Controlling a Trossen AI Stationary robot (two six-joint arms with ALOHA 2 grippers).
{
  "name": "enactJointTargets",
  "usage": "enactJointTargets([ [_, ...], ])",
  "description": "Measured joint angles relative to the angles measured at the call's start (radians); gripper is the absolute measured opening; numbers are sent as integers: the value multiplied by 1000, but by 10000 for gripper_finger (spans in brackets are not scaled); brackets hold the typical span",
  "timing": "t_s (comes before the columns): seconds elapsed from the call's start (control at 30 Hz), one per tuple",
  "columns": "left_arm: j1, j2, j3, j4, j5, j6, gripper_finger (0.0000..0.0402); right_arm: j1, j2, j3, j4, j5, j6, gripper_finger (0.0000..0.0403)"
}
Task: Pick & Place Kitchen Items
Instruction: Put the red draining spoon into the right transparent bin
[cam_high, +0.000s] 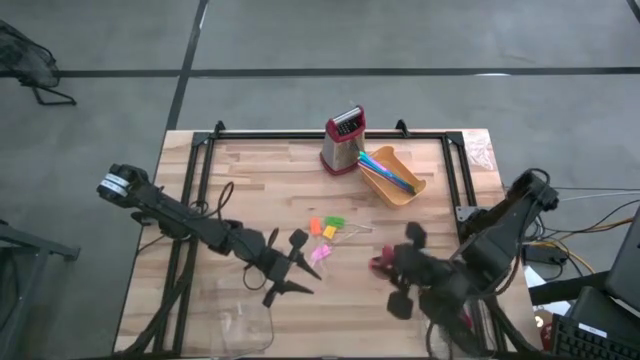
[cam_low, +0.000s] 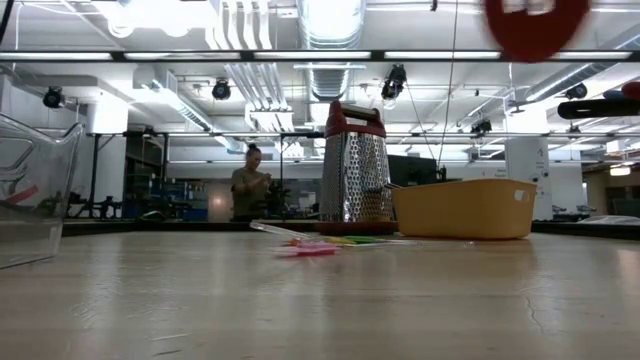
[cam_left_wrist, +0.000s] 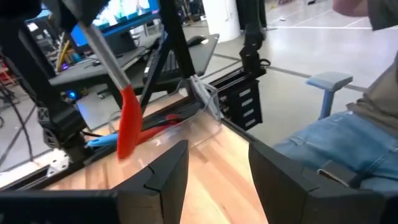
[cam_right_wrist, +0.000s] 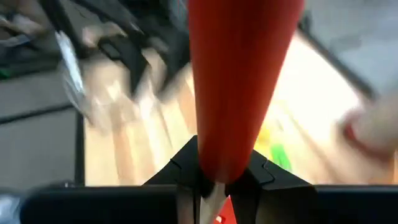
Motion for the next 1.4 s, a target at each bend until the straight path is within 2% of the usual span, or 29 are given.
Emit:
enactJointTargets([
  [0.17, 0, 0, 0, -3, 1, -19, 175, 3, -1, 83, -349, -163, 376, 50],
  [0.23, 0, 0, 0, -3, 0, -24, 174, 22, -1, 82, -427, -213, 506, 51],
  [0.47, 0, 0, 0, -11, 0, -35, 174, 110, 1, 14, -453, -383, 774, 44],
  [0.77, 0, 0, -11, -10, 0, -53, 174, 255, 1, -150, -455, -442, 1068, 45],
  [1.07, 0, 0, -11, -3, 0, -53, 174, 317, 1, -295, -447, -470, 1176, 58],
  [1.3, -1, 0, -13, -2, 0, -53, 174, 324, 1, -374, -403, -498, 1212, 48],
  [1.4, -1, 0, -13, -2, 0, -53, 175, 323, 1, -401, -379, -502, 1214, 63],
])
